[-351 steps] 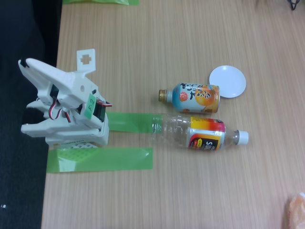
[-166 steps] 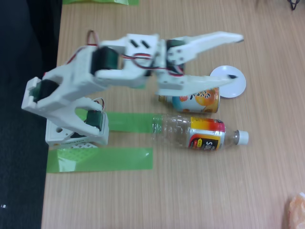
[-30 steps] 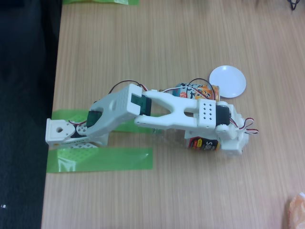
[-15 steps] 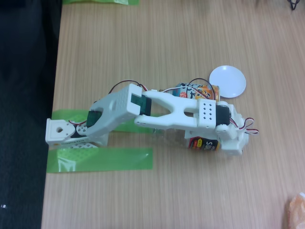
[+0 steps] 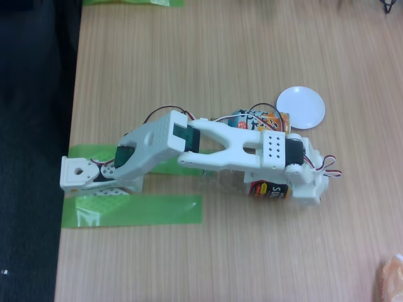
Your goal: Pick up the plastic bottle and stand it up on the white place
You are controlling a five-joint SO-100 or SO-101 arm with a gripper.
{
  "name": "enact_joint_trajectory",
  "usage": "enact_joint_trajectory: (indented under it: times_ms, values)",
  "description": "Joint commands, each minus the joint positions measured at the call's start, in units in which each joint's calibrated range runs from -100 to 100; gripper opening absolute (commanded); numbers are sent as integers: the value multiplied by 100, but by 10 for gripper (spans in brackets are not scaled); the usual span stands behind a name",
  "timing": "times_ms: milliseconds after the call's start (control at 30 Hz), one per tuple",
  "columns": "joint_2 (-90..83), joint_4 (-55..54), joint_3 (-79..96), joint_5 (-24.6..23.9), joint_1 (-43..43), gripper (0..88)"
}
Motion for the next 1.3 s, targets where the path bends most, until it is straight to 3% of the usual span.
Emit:
enact_joint_trajectory:
  times_ms: [0,533,1267]
  values:
    - [-37,-72,-276,14,39,408]
    - [408,-330,-828,14,69,408]
    - [652,185,-1281,14,239,407]
